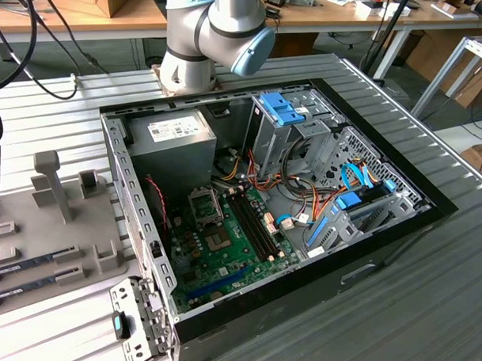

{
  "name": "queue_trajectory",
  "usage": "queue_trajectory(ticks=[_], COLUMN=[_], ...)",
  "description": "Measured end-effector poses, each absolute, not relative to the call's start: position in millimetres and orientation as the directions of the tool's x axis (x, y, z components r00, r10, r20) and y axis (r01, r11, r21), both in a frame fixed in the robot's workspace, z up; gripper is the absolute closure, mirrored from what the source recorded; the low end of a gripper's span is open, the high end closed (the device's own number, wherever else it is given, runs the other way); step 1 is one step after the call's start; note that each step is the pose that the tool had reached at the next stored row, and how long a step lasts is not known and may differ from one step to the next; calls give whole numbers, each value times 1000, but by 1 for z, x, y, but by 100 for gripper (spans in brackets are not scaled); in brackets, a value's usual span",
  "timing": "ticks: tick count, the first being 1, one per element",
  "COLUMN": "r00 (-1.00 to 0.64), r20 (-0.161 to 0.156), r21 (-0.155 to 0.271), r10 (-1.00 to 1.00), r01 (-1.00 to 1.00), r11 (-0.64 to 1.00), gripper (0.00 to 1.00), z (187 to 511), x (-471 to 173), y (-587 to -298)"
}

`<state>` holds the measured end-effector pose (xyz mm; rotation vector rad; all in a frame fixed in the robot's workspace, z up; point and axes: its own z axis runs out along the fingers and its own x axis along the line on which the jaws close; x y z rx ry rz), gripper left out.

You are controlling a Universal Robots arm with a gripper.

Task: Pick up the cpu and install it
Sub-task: 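Pick up the cpu and move it towards the insertion slot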

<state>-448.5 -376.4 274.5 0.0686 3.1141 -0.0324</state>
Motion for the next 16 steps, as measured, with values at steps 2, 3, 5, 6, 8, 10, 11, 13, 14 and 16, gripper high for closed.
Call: queue_trajectory(ticks=[2,3,5,6,8,10,11,13,14,16], r00=[-999,-999,-999,-999,-999,-999,-999,-999,-999,-999], r20=[-27,-27,-27,-27,-27,-27,-27,-27,-27,-27], r21=[-20,-20,-20,-19,-19,-19,-18,-18,-18,-17], r10=[44,44,44,44,44,44,44,44,44,44], r01=[44,44,44,44,44,44,44,44,44,44], r11=[999,999,999,999,999,999,999,999,999,999], gripper=[53,53,53,53,53,53,53,53,53,53], z=[275,276,277,277,278,279,279,280,281,282], x=[-448,-448,-448,-448,-448,-448,-448,-448,-448,-448], y=[-376,-376,-376,-376,-376,-376,-376,-376,-376,-376])
